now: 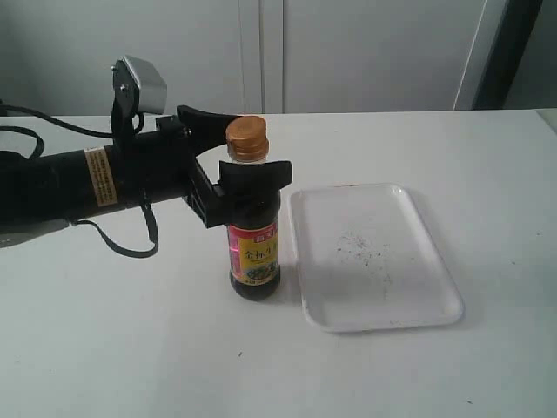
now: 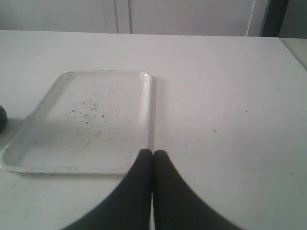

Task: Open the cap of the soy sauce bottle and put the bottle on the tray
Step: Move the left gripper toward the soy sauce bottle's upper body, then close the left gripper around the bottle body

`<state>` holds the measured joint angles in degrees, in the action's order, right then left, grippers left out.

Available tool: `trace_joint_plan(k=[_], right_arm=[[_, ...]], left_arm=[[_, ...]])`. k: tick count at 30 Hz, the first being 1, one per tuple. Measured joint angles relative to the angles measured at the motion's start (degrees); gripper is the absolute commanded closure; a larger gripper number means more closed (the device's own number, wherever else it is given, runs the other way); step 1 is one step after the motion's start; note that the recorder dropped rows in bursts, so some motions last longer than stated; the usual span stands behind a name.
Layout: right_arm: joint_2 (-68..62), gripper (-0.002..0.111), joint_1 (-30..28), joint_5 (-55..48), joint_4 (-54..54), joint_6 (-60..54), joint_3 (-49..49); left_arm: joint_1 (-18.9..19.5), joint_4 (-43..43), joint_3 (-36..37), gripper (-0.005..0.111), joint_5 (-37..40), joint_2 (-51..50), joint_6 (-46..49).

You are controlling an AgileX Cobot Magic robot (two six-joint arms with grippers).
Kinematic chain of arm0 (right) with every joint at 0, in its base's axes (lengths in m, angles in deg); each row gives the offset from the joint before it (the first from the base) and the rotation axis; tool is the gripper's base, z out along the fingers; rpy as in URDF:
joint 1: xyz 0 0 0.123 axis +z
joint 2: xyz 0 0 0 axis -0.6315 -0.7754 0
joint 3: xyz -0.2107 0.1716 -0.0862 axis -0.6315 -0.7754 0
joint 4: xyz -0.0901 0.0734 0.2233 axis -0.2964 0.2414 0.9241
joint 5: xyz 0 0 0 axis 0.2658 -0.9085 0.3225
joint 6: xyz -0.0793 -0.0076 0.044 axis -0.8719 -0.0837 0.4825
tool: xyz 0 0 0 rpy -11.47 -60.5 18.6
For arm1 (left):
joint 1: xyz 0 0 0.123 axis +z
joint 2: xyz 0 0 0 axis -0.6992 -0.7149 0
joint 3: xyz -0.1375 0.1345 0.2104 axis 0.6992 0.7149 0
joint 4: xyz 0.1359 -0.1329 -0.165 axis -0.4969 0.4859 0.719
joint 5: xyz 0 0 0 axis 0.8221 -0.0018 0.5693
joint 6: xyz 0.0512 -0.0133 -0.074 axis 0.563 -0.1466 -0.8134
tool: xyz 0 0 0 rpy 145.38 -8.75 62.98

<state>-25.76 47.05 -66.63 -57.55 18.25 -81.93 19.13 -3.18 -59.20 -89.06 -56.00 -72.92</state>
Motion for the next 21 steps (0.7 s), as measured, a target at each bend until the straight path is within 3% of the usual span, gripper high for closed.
trace_joint_plan(k=[21], right_arm=[[0.0,0.108,0.0,0.0,0.0,0.0,0.0]], left_arm=[[0.0,0.9,3.4,0.002,-0.9,-9.7,10.9]])
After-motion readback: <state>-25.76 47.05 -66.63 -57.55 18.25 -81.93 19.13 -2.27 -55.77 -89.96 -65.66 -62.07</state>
